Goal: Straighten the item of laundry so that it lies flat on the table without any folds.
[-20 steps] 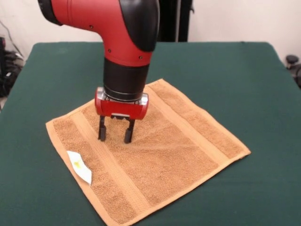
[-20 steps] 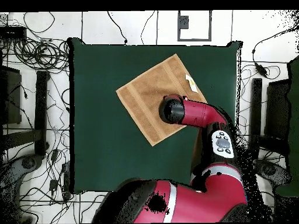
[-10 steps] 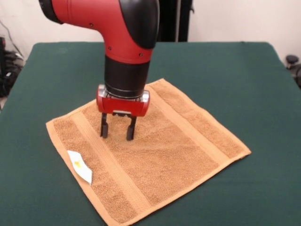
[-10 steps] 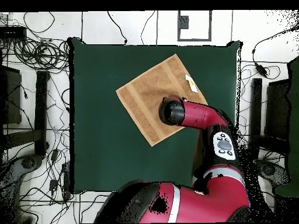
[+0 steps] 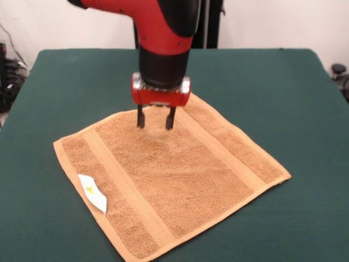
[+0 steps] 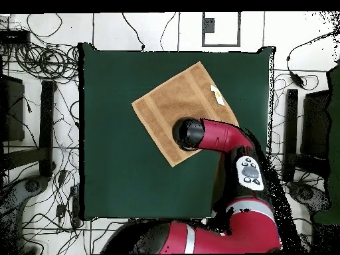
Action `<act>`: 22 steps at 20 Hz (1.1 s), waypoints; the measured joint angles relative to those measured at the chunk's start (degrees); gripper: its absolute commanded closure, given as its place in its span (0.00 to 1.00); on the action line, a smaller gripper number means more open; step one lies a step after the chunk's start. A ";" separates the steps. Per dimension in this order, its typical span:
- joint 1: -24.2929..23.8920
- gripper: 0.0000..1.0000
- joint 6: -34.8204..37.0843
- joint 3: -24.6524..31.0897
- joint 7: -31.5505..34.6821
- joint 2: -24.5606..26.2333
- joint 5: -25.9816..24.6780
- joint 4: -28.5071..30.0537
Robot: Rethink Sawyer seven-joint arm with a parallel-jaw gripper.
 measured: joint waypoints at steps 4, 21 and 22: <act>-0.04 0.00 3.10 0.17 0.00 -2.60 0.29 3.30; -0.09 0.00 3.40 0.59 0.00 -6.51 0.88 8.74; -0.10 0.00 3.41 0.60 0.00 -6.51 0.88 8.77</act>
